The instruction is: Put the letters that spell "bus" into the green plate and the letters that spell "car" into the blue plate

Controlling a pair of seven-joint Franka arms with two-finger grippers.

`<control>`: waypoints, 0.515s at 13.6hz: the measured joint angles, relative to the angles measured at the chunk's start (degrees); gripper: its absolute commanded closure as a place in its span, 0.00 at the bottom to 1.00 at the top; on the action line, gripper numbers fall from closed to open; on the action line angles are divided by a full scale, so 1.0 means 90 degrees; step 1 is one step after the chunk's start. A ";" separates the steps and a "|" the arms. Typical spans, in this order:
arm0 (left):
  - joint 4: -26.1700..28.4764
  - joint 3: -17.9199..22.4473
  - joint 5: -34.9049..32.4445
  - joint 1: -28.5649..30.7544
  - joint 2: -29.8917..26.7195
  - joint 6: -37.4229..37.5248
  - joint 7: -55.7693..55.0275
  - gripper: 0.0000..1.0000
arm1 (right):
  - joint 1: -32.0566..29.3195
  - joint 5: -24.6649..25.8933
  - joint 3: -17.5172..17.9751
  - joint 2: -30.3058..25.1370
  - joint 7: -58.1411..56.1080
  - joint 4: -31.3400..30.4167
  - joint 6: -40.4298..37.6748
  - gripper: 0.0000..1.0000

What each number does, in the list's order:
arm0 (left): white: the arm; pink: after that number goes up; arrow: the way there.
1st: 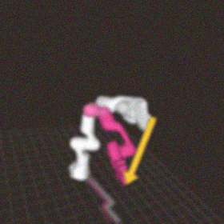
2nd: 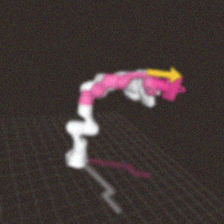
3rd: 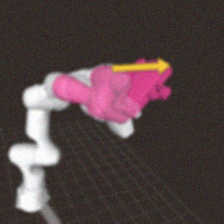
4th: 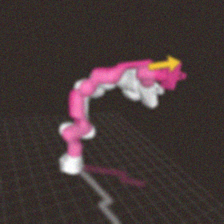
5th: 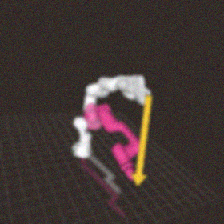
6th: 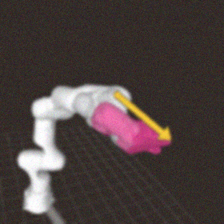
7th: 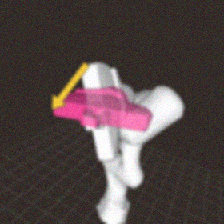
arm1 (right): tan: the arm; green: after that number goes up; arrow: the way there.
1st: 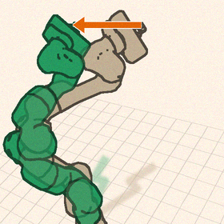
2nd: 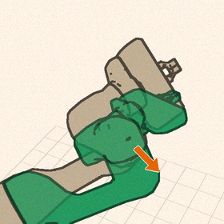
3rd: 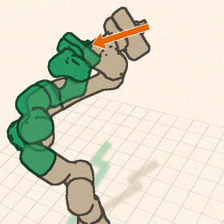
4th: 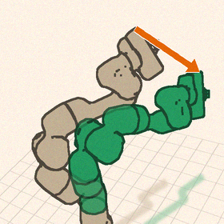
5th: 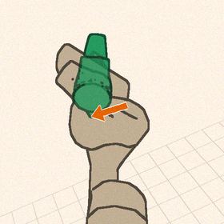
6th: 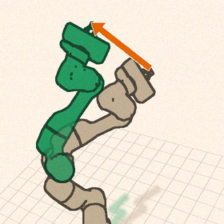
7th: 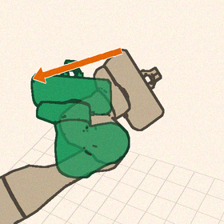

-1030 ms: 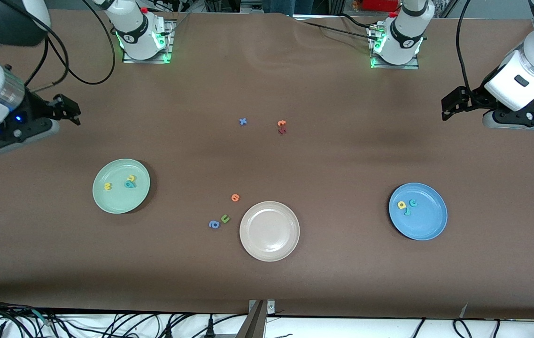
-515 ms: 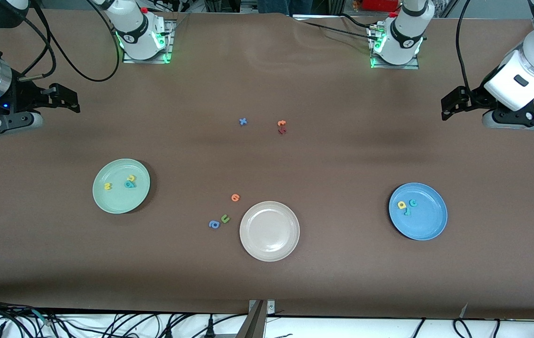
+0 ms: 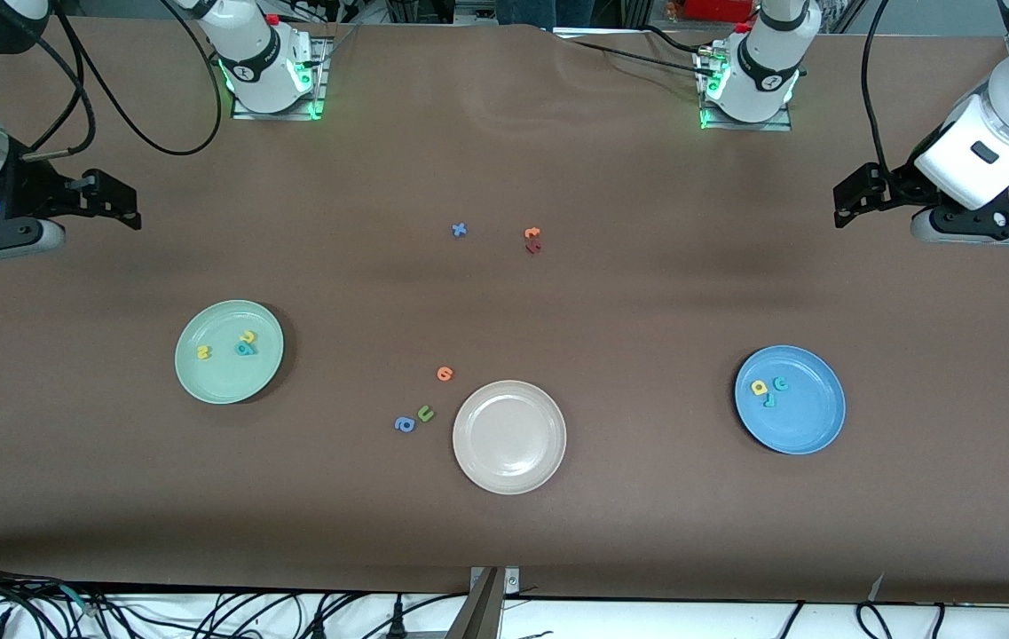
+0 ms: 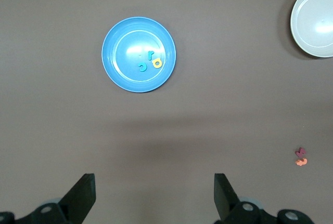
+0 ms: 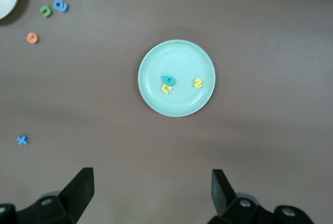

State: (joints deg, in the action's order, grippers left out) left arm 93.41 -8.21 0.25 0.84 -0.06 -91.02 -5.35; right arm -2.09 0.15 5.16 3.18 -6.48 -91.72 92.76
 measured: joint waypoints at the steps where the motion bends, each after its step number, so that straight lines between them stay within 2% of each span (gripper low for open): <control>1: 0.0000 0.0000 0.0000 0.0000 0.0000 0.0000 0.0000 0.00 | -0.0002 0.0046 -0.0059 -0.0006 0.0003 0.0003 0.0055 0.00; 7: 0.0000 0.0000 0.0000 0.0000 0.0000 0.0000 0.0000 0.00 | 0.0016 0.0095 0.0012 -0.0119 0.0006 0.0033 0.0068 0.00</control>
State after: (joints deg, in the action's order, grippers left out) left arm 93.41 -8.21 0.25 0.84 -0.06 -91.02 -5.35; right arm -1.95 1.00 5.27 2.11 -6.43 -91.43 93.37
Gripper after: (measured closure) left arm 0.000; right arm 0.000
